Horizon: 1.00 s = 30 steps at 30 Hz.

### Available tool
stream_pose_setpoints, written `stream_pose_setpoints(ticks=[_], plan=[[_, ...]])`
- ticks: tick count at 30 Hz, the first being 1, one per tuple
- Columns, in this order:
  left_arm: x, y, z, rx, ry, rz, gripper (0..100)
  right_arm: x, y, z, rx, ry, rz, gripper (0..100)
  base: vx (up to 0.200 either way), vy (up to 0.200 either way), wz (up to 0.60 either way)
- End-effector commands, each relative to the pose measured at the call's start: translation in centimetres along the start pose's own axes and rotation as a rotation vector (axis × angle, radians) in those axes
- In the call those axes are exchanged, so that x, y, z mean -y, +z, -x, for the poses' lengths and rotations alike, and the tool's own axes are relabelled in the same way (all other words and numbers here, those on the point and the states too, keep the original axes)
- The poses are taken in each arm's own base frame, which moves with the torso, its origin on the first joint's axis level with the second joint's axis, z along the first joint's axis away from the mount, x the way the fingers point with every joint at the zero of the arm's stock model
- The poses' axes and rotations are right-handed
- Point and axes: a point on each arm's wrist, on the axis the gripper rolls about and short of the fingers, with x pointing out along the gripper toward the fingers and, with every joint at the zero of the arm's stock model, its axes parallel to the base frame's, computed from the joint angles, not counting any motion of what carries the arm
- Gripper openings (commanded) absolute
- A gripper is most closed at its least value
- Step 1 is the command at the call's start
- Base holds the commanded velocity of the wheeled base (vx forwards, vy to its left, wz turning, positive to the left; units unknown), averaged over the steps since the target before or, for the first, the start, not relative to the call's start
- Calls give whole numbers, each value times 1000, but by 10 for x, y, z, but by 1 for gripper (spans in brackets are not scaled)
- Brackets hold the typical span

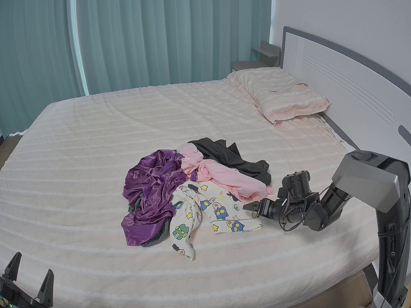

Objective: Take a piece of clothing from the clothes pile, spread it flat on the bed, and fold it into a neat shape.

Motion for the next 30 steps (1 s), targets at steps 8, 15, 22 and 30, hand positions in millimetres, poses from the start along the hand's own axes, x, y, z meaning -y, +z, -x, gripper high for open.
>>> stream_pose_setpoints(ticks=[8, 15, 22, 30], plan=[[0, -5, -1, -12, 0, -1, 100, -13, -24, -33, -51, -45, 109, 100, 0, 0, 0], [0, -5, -1, -11, 0, -1, 100, -24, -27, -31, -52, -21, 141, 100, 0, 0, 0], [0, -5, -1, -12, 0, -1, 100, -28, -29, -33, -54, -12, 154, 0, 0, 0, 0], [0, -5, -1, -11, 0, -2, 100, -32, -19, -19, -27, -1, 131, 0, 0, 0, 0]])
